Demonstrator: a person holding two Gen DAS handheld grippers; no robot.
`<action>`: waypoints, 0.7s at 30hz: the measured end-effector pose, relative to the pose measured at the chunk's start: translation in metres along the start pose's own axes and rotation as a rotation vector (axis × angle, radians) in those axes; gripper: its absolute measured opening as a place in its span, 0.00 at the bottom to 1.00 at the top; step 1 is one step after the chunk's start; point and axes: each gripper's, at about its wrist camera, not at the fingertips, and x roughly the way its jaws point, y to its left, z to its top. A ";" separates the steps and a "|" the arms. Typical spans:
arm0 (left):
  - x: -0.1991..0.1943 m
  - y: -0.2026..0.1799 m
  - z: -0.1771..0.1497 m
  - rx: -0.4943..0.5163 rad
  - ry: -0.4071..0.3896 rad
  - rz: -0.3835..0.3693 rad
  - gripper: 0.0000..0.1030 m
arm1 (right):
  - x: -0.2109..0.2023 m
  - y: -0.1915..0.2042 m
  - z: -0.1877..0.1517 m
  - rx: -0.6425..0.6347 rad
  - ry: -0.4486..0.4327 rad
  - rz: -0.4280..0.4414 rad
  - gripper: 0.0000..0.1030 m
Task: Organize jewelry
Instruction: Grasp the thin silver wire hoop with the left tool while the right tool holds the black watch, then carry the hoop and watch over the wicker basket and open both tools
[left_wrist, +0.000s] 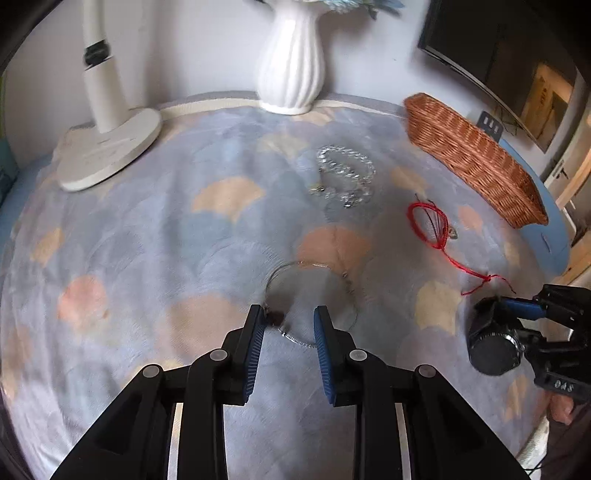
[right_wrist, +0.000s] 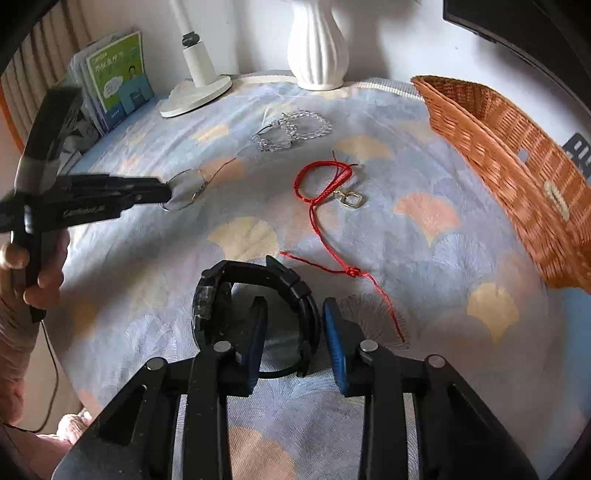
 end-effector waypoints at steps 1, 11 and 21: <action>0.002 -0.003 0.001 0.013 0.000 0.018 0.27 | 0.001 0.001 0.000 -0.006 -0.002 -0.009 0.33; -0.004 -0.025 -0.008 0.140 -0.036 0.059 0.10 | -0.004 0.000 -0.007 0.005 -0.020 0.009 0.12; -0.065 -0.055 0.017 0.198 -0.167 -0.072 0.10 | -0.048 -0.014 -0.019 0.051 -0.061 0.070 0.12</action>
